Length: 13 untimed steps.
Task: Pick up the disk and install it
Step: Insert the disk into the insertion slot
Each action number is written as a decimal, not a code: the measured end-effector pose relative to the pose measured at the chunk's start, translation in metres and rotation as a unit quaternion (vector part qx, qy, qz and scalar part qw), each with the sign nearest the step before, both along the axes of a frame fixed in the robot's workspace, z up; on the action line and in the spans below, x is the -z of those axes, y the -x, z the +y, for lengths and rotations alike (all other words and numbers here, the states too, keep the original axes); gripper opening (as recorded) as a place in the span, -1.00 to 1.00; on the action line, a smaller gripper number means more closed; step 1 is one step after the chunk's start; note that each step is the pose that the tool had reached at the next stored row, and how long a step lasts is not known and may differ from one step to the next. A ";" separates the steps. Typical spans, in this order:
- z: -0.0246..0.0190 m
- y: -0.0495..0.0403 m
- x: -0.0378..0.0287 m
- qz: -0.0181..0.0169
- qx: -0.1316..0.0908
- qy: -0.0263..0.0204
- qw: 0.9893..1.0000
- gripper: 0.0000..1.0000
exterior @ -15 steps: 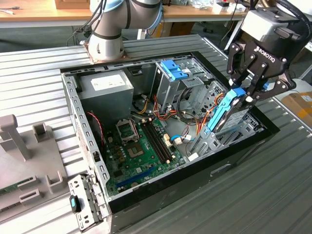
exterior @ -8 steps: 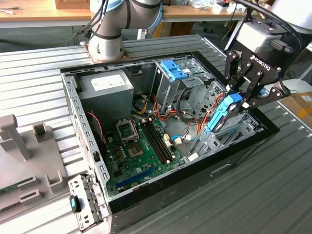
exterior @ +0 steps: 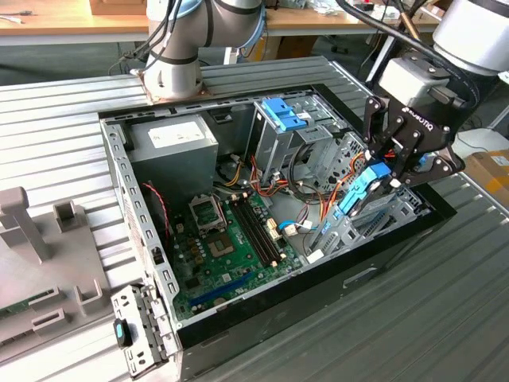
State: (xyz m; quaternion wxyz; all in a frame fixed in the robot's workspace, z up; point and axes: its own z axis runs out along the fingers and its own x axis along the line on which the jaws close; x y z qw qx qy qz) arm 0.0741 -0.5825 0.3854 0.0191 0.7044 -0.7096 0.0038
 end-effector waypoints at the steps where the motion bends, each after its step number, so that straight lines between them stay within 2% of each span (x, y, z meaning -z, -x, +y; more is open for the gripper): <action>1: -0.0002 0.0000 0.0015 0.000 0.000 0.000 1.000 -0.26; 8: -0.0004 0.0029 0.0071 0.000 0.000 0.000 1.000 -0.26; 13: -0.0004 0.0030 0.0182 0.000 0.000 0.000 1.000 -0.26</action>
